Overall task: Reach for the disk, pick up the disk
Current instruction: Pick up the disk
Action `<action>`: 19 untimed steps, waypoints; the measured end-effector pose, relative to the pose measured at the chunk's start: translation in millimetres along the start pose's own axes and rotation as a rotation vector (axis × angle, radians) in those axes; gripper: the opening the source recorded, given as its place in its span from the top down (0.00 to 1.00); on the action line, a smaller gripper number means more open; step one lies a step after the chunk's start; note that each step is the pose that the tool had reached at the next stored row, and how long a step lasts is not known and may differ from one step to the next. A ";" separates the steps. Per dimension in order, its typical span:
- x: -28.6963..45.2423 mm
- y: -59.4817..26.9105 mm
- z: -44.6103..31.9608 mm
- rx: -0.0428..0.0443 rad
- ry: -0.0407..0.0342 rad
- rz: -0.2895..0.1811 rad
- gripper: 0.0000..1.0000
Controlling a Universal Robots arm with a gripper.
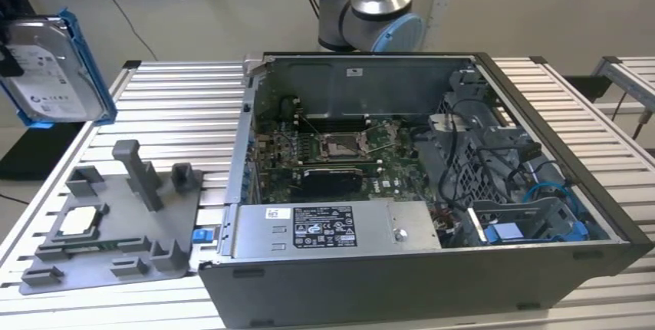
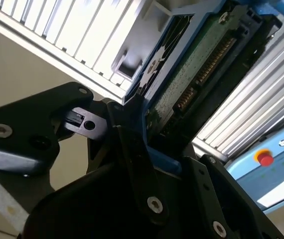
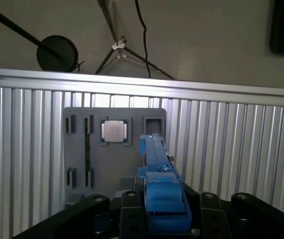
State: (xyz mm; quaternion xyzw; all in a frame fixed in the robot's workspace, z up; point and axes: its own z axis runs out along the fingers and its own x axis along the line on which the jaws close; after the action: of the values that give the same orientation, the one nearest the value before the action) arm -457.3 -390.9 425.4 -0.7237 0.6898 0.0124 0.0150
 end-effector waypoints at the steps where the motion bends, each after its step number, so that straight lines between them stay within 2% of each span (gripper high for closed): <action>1: -0.1 0.0 -2.8 0.0000 0.0000 0.000 1.00; 19: -1.6 -0.2 -42.9 0.0001 0.0000 0.000 1.00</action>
State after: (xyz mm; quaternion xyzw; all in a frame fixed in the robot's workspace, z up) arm -457.3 -391.0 468.3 -0.7237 0.6898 0.0124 0.0150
